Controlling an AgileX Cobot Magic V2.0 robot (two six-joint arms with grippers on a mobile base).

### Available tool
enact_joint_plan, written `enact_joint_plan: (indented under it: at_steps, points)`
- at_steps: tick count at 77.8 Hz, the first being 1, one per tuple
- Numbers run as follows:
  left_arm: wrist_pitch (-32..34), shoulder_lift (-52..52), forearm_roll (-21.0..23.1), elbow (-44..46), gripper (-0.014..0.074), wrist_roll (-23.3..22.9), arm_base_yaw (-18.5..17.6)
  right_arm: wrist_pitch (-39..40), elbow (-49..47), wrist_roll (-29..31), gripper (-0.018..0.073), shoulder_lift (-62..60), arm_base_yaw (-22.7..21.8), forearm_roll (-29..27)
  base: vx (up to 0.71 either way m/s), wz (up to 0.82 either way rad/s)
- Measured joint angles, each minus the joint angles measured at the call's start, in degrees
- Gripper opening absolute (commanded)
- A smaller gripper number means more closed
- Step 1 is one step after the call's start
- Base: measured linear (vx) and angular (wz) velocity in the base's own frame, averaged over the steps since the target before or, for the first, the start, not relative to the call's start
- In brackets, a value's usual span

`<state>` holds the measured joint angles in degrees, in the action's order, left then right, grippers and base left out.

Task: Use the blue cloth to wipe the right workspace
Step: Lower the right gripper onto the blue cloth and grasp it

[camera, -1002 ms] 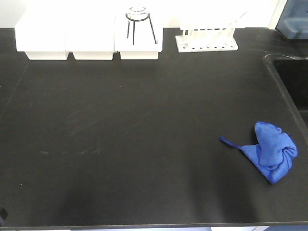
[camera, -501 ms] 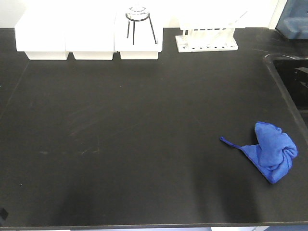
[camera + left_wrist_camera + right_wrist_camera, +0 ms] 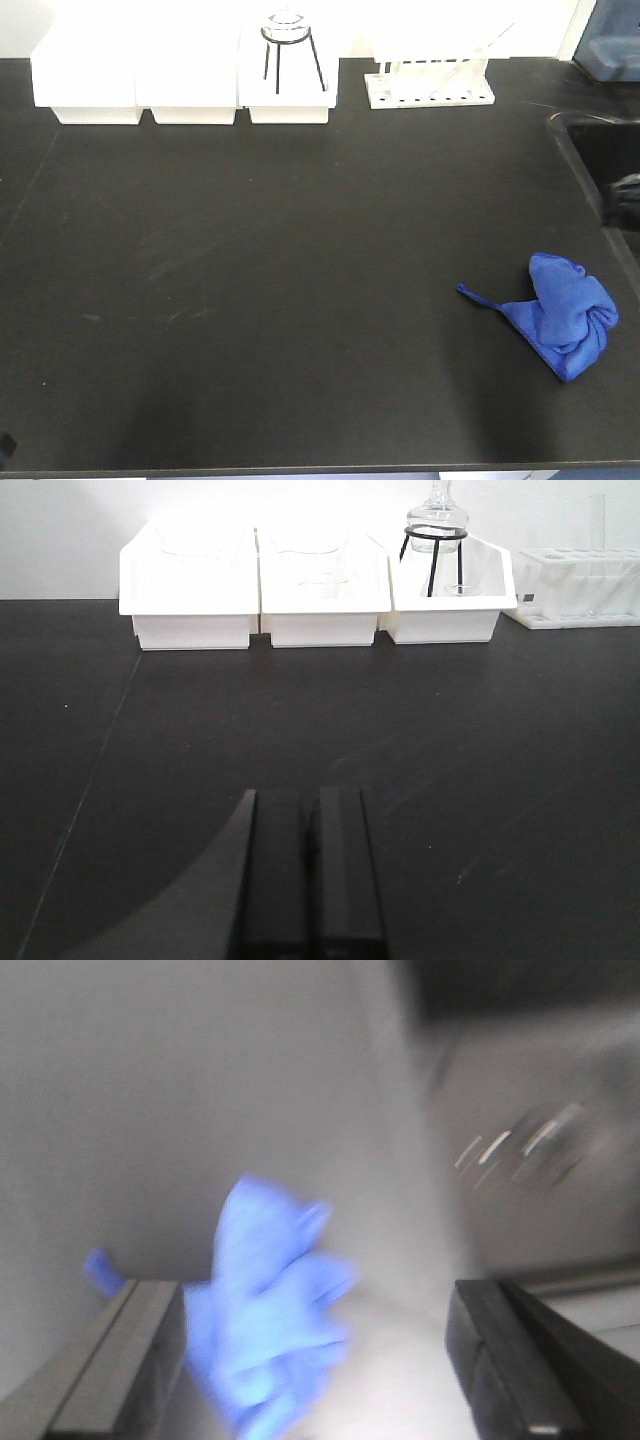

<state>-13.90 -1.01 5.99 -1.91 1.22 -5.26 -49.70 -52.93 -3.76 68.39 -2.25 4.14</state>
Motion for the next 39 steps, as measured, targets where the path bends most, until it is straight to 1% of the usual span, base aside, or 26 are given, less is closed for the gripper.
enact_joint_plan:
  at_steps: [13, 29, 39]
  points:
    - [0.0, 0.0, 0.0, 0.0, -0.0006, 0.0, 0.0, 0.5, 0.0, 2.9, 0.0563, 10.0, 0.0, -3.3, 0.00, 0.00]
    - [0.0, 0.0, 0.0, 0.0, -0.0006, 0.0, 0.0, 1.3, 0.0, 3.8, 0.0561, 20.7, 0.0, -3.7, 0.00, 0.00]
    - [0.0, 0.0, 0.0, 0.0, -0.0006, 0.0, 0.0, 2.2, 0.0, 3.8, 0.0561, 25.2, 0.0, -3.7, 0.00, 0.00]
